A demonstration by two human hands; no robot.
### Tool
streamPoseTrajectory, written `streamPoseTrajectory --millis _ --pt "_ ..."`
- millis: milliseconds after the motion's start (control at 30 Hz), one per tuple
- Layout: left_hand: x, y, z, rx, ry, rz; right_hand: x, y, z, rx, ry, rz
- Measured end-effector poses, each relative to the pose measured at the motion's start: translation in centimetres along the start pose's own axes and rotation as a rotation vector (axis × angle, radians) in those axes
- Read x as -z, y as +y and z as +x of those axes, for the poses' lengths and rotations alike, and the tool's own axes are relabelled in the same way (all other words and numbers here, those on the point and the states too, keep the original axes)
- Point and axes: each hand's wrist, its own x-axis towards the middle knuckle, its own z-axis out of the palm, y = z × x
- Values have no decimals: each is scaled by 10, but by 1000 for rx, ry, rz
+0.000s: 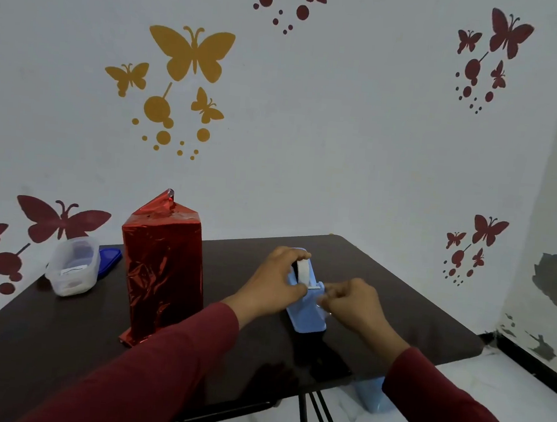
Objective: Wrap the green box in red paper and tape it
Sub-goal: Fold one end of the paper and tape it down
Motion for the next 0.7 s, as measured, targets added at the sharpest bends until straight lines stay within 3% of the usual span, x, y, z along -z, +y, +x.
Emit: streamPoseTrajectory --millis 200,367,500,700 --pt "30 23 1 -28 -47 -115 24 -40 -22 225 -6 85" --pt "62 45 -1 -112 94 -77 38 -70 -24 141 -60 224" --pt "89 57 -11 -112 307 -62 45 -99 -28 -84 -236 707" --pt "130 60 -38 41 485 -271 39 -145 -31 115 -382 785"
